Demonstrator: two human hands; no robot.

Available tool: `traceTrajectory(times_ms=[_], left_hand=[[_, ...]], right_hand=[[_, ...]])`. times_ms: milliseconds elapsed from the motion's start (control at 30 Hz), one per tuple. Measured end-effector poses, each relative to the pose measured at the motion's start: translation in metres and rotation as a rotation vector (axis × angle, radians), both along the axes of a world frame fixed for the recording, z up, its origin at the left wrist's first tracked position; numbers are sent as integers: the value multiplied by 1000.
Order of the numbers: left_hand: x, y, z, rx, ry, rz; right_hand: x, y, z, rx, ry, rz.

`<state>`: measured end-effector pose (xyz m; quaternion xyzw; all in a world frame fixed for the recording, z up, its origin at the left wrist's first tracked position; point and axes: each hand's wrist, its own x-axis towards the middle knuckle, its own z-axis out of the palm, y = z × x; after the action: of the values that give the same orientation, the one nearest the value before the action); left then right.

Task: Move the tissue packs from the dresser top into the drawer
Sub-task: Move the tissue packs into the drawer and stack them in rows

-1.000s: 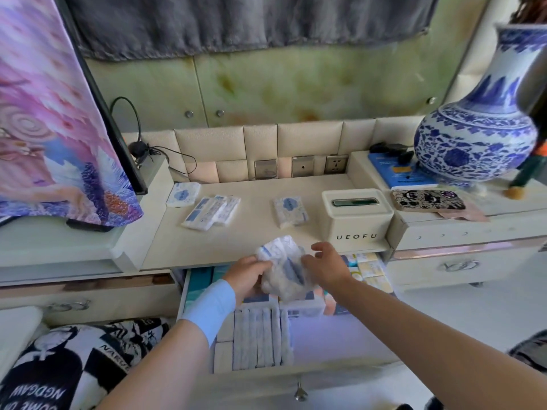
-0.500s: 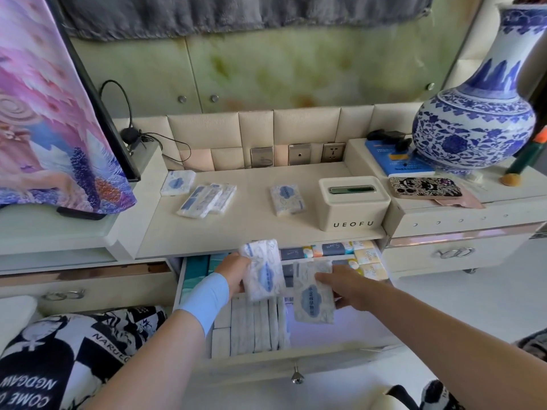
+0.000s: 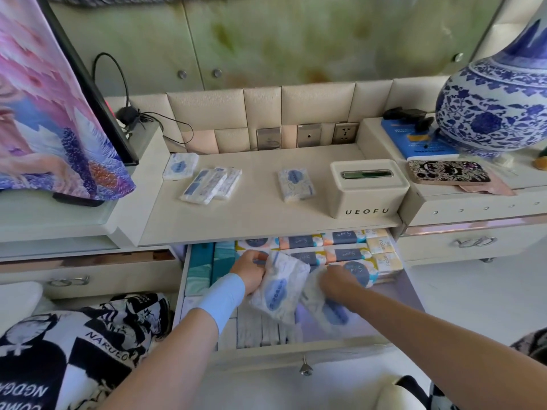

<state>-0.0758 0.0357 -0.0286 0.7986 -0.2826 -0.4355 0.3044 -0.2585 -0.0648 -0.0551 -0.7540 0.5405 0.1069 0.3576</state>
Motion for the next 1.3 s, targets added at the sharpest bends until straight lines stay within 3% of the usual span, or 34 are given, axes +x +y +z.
traceTrajectory(times_ms=[100, 200, 267, 333, 533, 700, 867, 1033, 1100, 1200, 1300], left_hand=[[11, -4, -3, -18, -40, 77], [15, -12, -4, -67, 106, 212], [8, -16, -2, -83, 242, 247], [0, -19, 0, -51, 300, 209], [-18, -22, 11, 1, 588, 94], [-32, -23, 15, -49, 430, -25], [-26, -20, 12, -17, 282, -119], [-14, -17, 9, 34, -20, -174], [-3, -14, 8, 47, -44, -168], [13, -9, 7, 65, -61, -157], [22, -7, 6, 51, -71, -197]], right_hand=[[4, -16, 11, 29, -185, -226], [8, -15, 14, 385, -484, -630], [13, -8, 13, 577, -681, -708], [20, -2, 13, 690, -818, -704], [18, 5, 10, 859, -831, -582], [15, 8, 19, 971, -944, -334], [9, 4, 19, 917, -891, -427], [0, -2, 20, 910, -809, -474], [-4, -7, 26, 711, -567, -366], [-12, -11, 35, 307, 13, 60], [-14, -7, 24, 177, 291, 277]])
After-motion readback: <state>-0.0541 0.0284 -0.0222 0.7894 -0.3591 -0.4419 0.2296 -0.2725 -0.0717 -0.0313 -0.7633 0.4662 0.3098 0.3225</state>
